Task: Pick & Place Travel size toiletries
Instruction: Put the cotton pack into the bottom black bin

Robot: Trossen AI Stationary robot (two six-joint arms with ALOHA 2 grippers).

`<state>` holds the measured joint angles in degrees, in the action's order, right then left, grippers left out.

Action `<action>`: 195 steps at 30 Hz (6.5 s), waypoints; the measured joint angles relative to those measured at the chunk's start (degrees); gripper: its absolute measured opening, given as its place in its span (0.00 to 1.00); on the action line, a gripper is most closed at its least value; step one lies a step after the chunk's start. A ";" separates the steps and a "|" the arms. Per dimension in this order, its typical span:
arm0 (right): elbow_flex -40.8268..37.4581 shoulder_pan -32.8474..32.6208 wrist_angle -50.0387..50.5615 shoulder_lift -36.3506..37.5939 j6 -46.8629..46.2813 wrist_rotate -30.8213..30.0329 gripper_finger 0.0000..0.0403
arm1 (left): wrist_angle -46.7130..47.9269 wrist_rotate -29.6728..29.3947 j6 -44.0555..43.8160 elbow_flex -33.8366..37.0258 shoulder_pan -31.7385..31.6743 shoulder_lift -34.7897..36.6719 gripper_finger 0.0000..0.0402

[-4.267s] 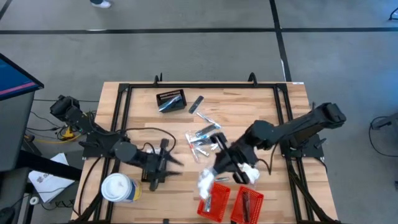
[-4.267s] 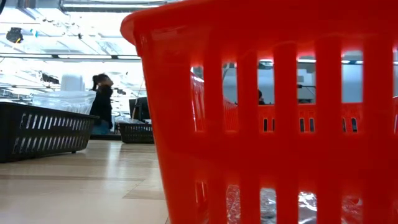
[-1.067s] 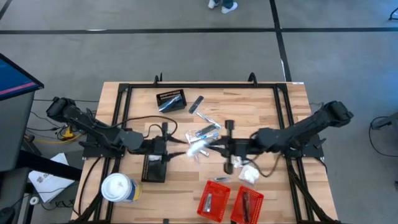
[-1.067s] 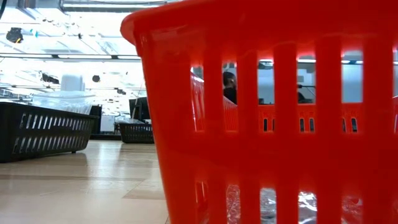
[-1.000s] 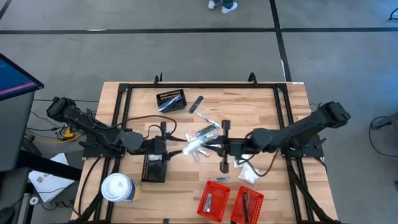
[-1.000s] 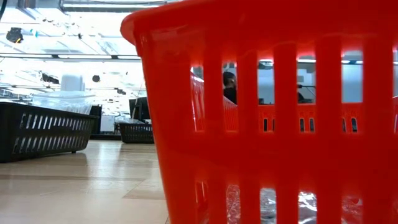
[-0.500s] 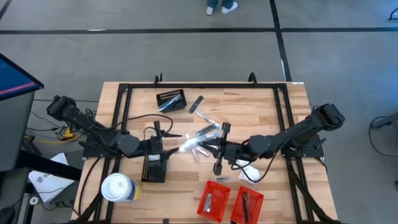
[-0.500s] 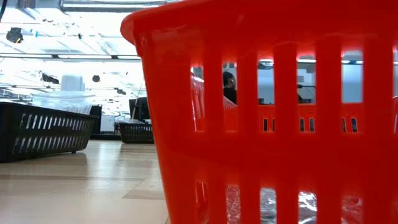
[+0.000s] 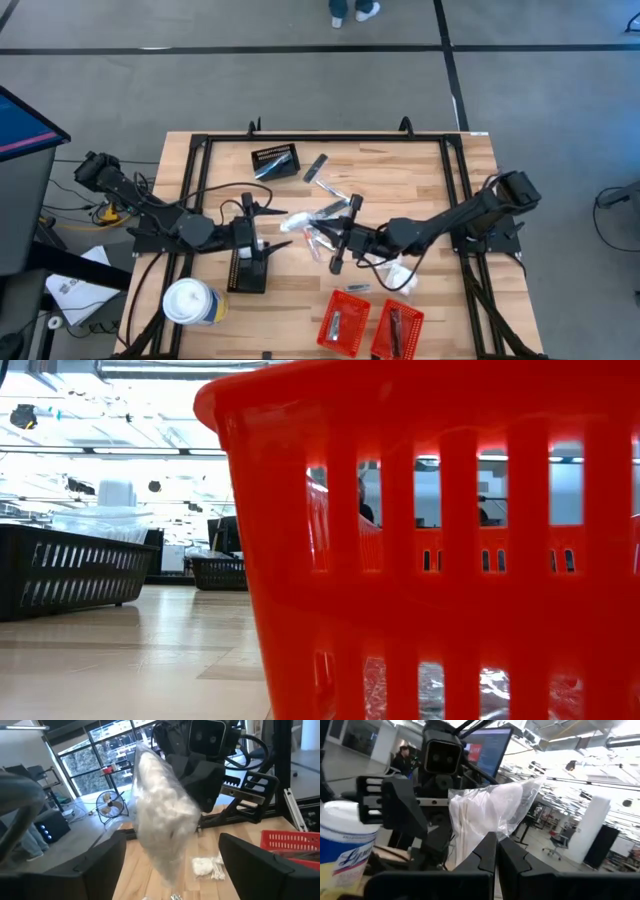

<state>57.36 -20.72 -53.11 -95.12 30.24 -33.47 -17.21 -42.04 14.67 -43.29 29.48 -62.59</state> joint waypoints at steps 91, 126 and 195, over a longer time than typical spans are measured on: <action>0.96 11.11 35.15 11.45 -78.79 47.12 0.58 | -1.81 -16.73 69.12 -6.85 14.94 -20.92 0.08; 1.05 8.73 37.64 9.45 -77.77 47.58 0.77 | -3.82 -17.02 73.44 -9.29 11.79 -23.43 0.08; 11.92 3.01 57.78 9.56 -35.54 27.36 0.00 | -4.72 -25.26 -4.57 3.11 15.71 8.87 0.21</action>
<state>69.28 -17.71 4.67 -85.56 -5.30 -6.12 -21.94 -67.30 10.10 -40.17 45.19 -53.72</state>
